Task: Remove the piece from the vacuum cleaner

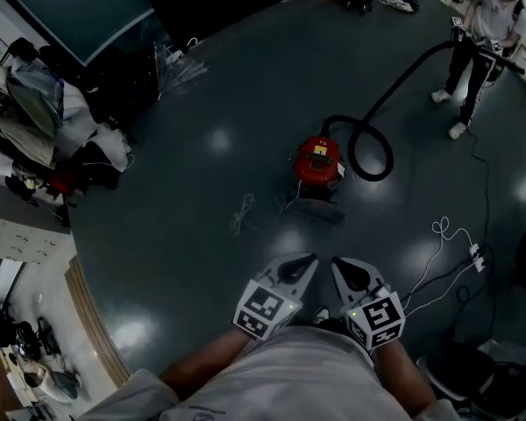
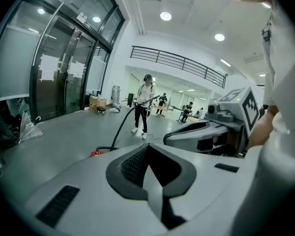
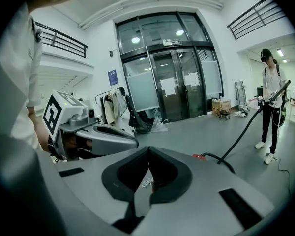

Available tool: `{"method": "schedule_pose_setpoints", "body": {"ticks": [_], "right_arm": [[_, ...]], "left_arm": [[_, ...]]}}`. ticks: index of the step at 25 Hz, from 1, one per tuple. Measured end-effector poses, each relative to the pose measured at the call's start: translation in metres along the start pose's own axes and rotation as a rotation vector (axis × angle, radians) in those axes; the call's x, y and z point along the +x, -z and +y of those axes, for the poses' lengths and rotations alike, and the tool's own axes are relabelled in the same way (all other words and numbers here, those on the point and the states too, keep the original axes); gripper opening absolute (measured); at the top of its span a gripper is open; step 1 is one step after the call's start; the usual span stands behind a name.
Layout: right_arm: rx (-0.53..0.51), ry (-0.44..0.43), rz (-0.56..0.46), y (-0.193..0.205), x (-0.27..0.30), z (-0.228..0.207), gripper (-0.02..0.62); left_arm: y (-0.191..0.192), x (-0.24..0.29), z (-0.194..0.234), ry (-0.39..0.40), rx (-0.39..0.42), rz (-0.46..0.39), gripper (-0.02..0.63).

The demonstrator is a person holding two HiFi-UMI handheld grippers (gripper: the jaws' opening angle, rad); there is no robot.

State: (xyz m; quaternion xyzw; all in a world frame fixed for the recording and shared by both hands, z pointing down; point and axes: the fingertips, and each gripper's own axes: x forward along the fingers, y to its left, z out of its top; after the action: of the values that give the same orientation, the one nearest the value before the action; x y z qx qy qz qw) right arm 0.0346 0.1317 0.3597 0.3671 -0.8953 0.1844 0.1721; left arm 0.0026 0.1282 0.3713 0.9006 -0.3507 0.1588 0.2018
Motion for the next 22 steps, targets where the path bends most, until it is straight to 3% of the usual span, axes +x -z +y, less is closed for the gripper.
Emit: {"method": "schedule_pose_setpoints", "body": {"ticks": [6, 12, 17, 22], "right_arm": [[0.032, 0.052, 0.010, -0.021, 0.059, -0.036, 0.017], [0.007, 0.070, 0.064, -0.014, 0.107, -0.082, 0.017], [-0.034, 0.048, 0.132, 0.023, 0.156, -0.142, 0.018], [-0.070, -0.003, 0.228, 0.089, 0.216, -0.199, 0.018]], "left_arm": [[-0.020, 0.037, 0.070, 0.065, 0.084, 0.031, 0.006], [-0.011, 0.093, 0.118, 0.126, 0.160, 0.099, 0.006], [0.029, 0.161, 0.158, 0.144, 0.232, 0.179, 0.006], [0.094, 0.232, 0.205, 0.146, 0.297, 0.279, 0.006]]}}
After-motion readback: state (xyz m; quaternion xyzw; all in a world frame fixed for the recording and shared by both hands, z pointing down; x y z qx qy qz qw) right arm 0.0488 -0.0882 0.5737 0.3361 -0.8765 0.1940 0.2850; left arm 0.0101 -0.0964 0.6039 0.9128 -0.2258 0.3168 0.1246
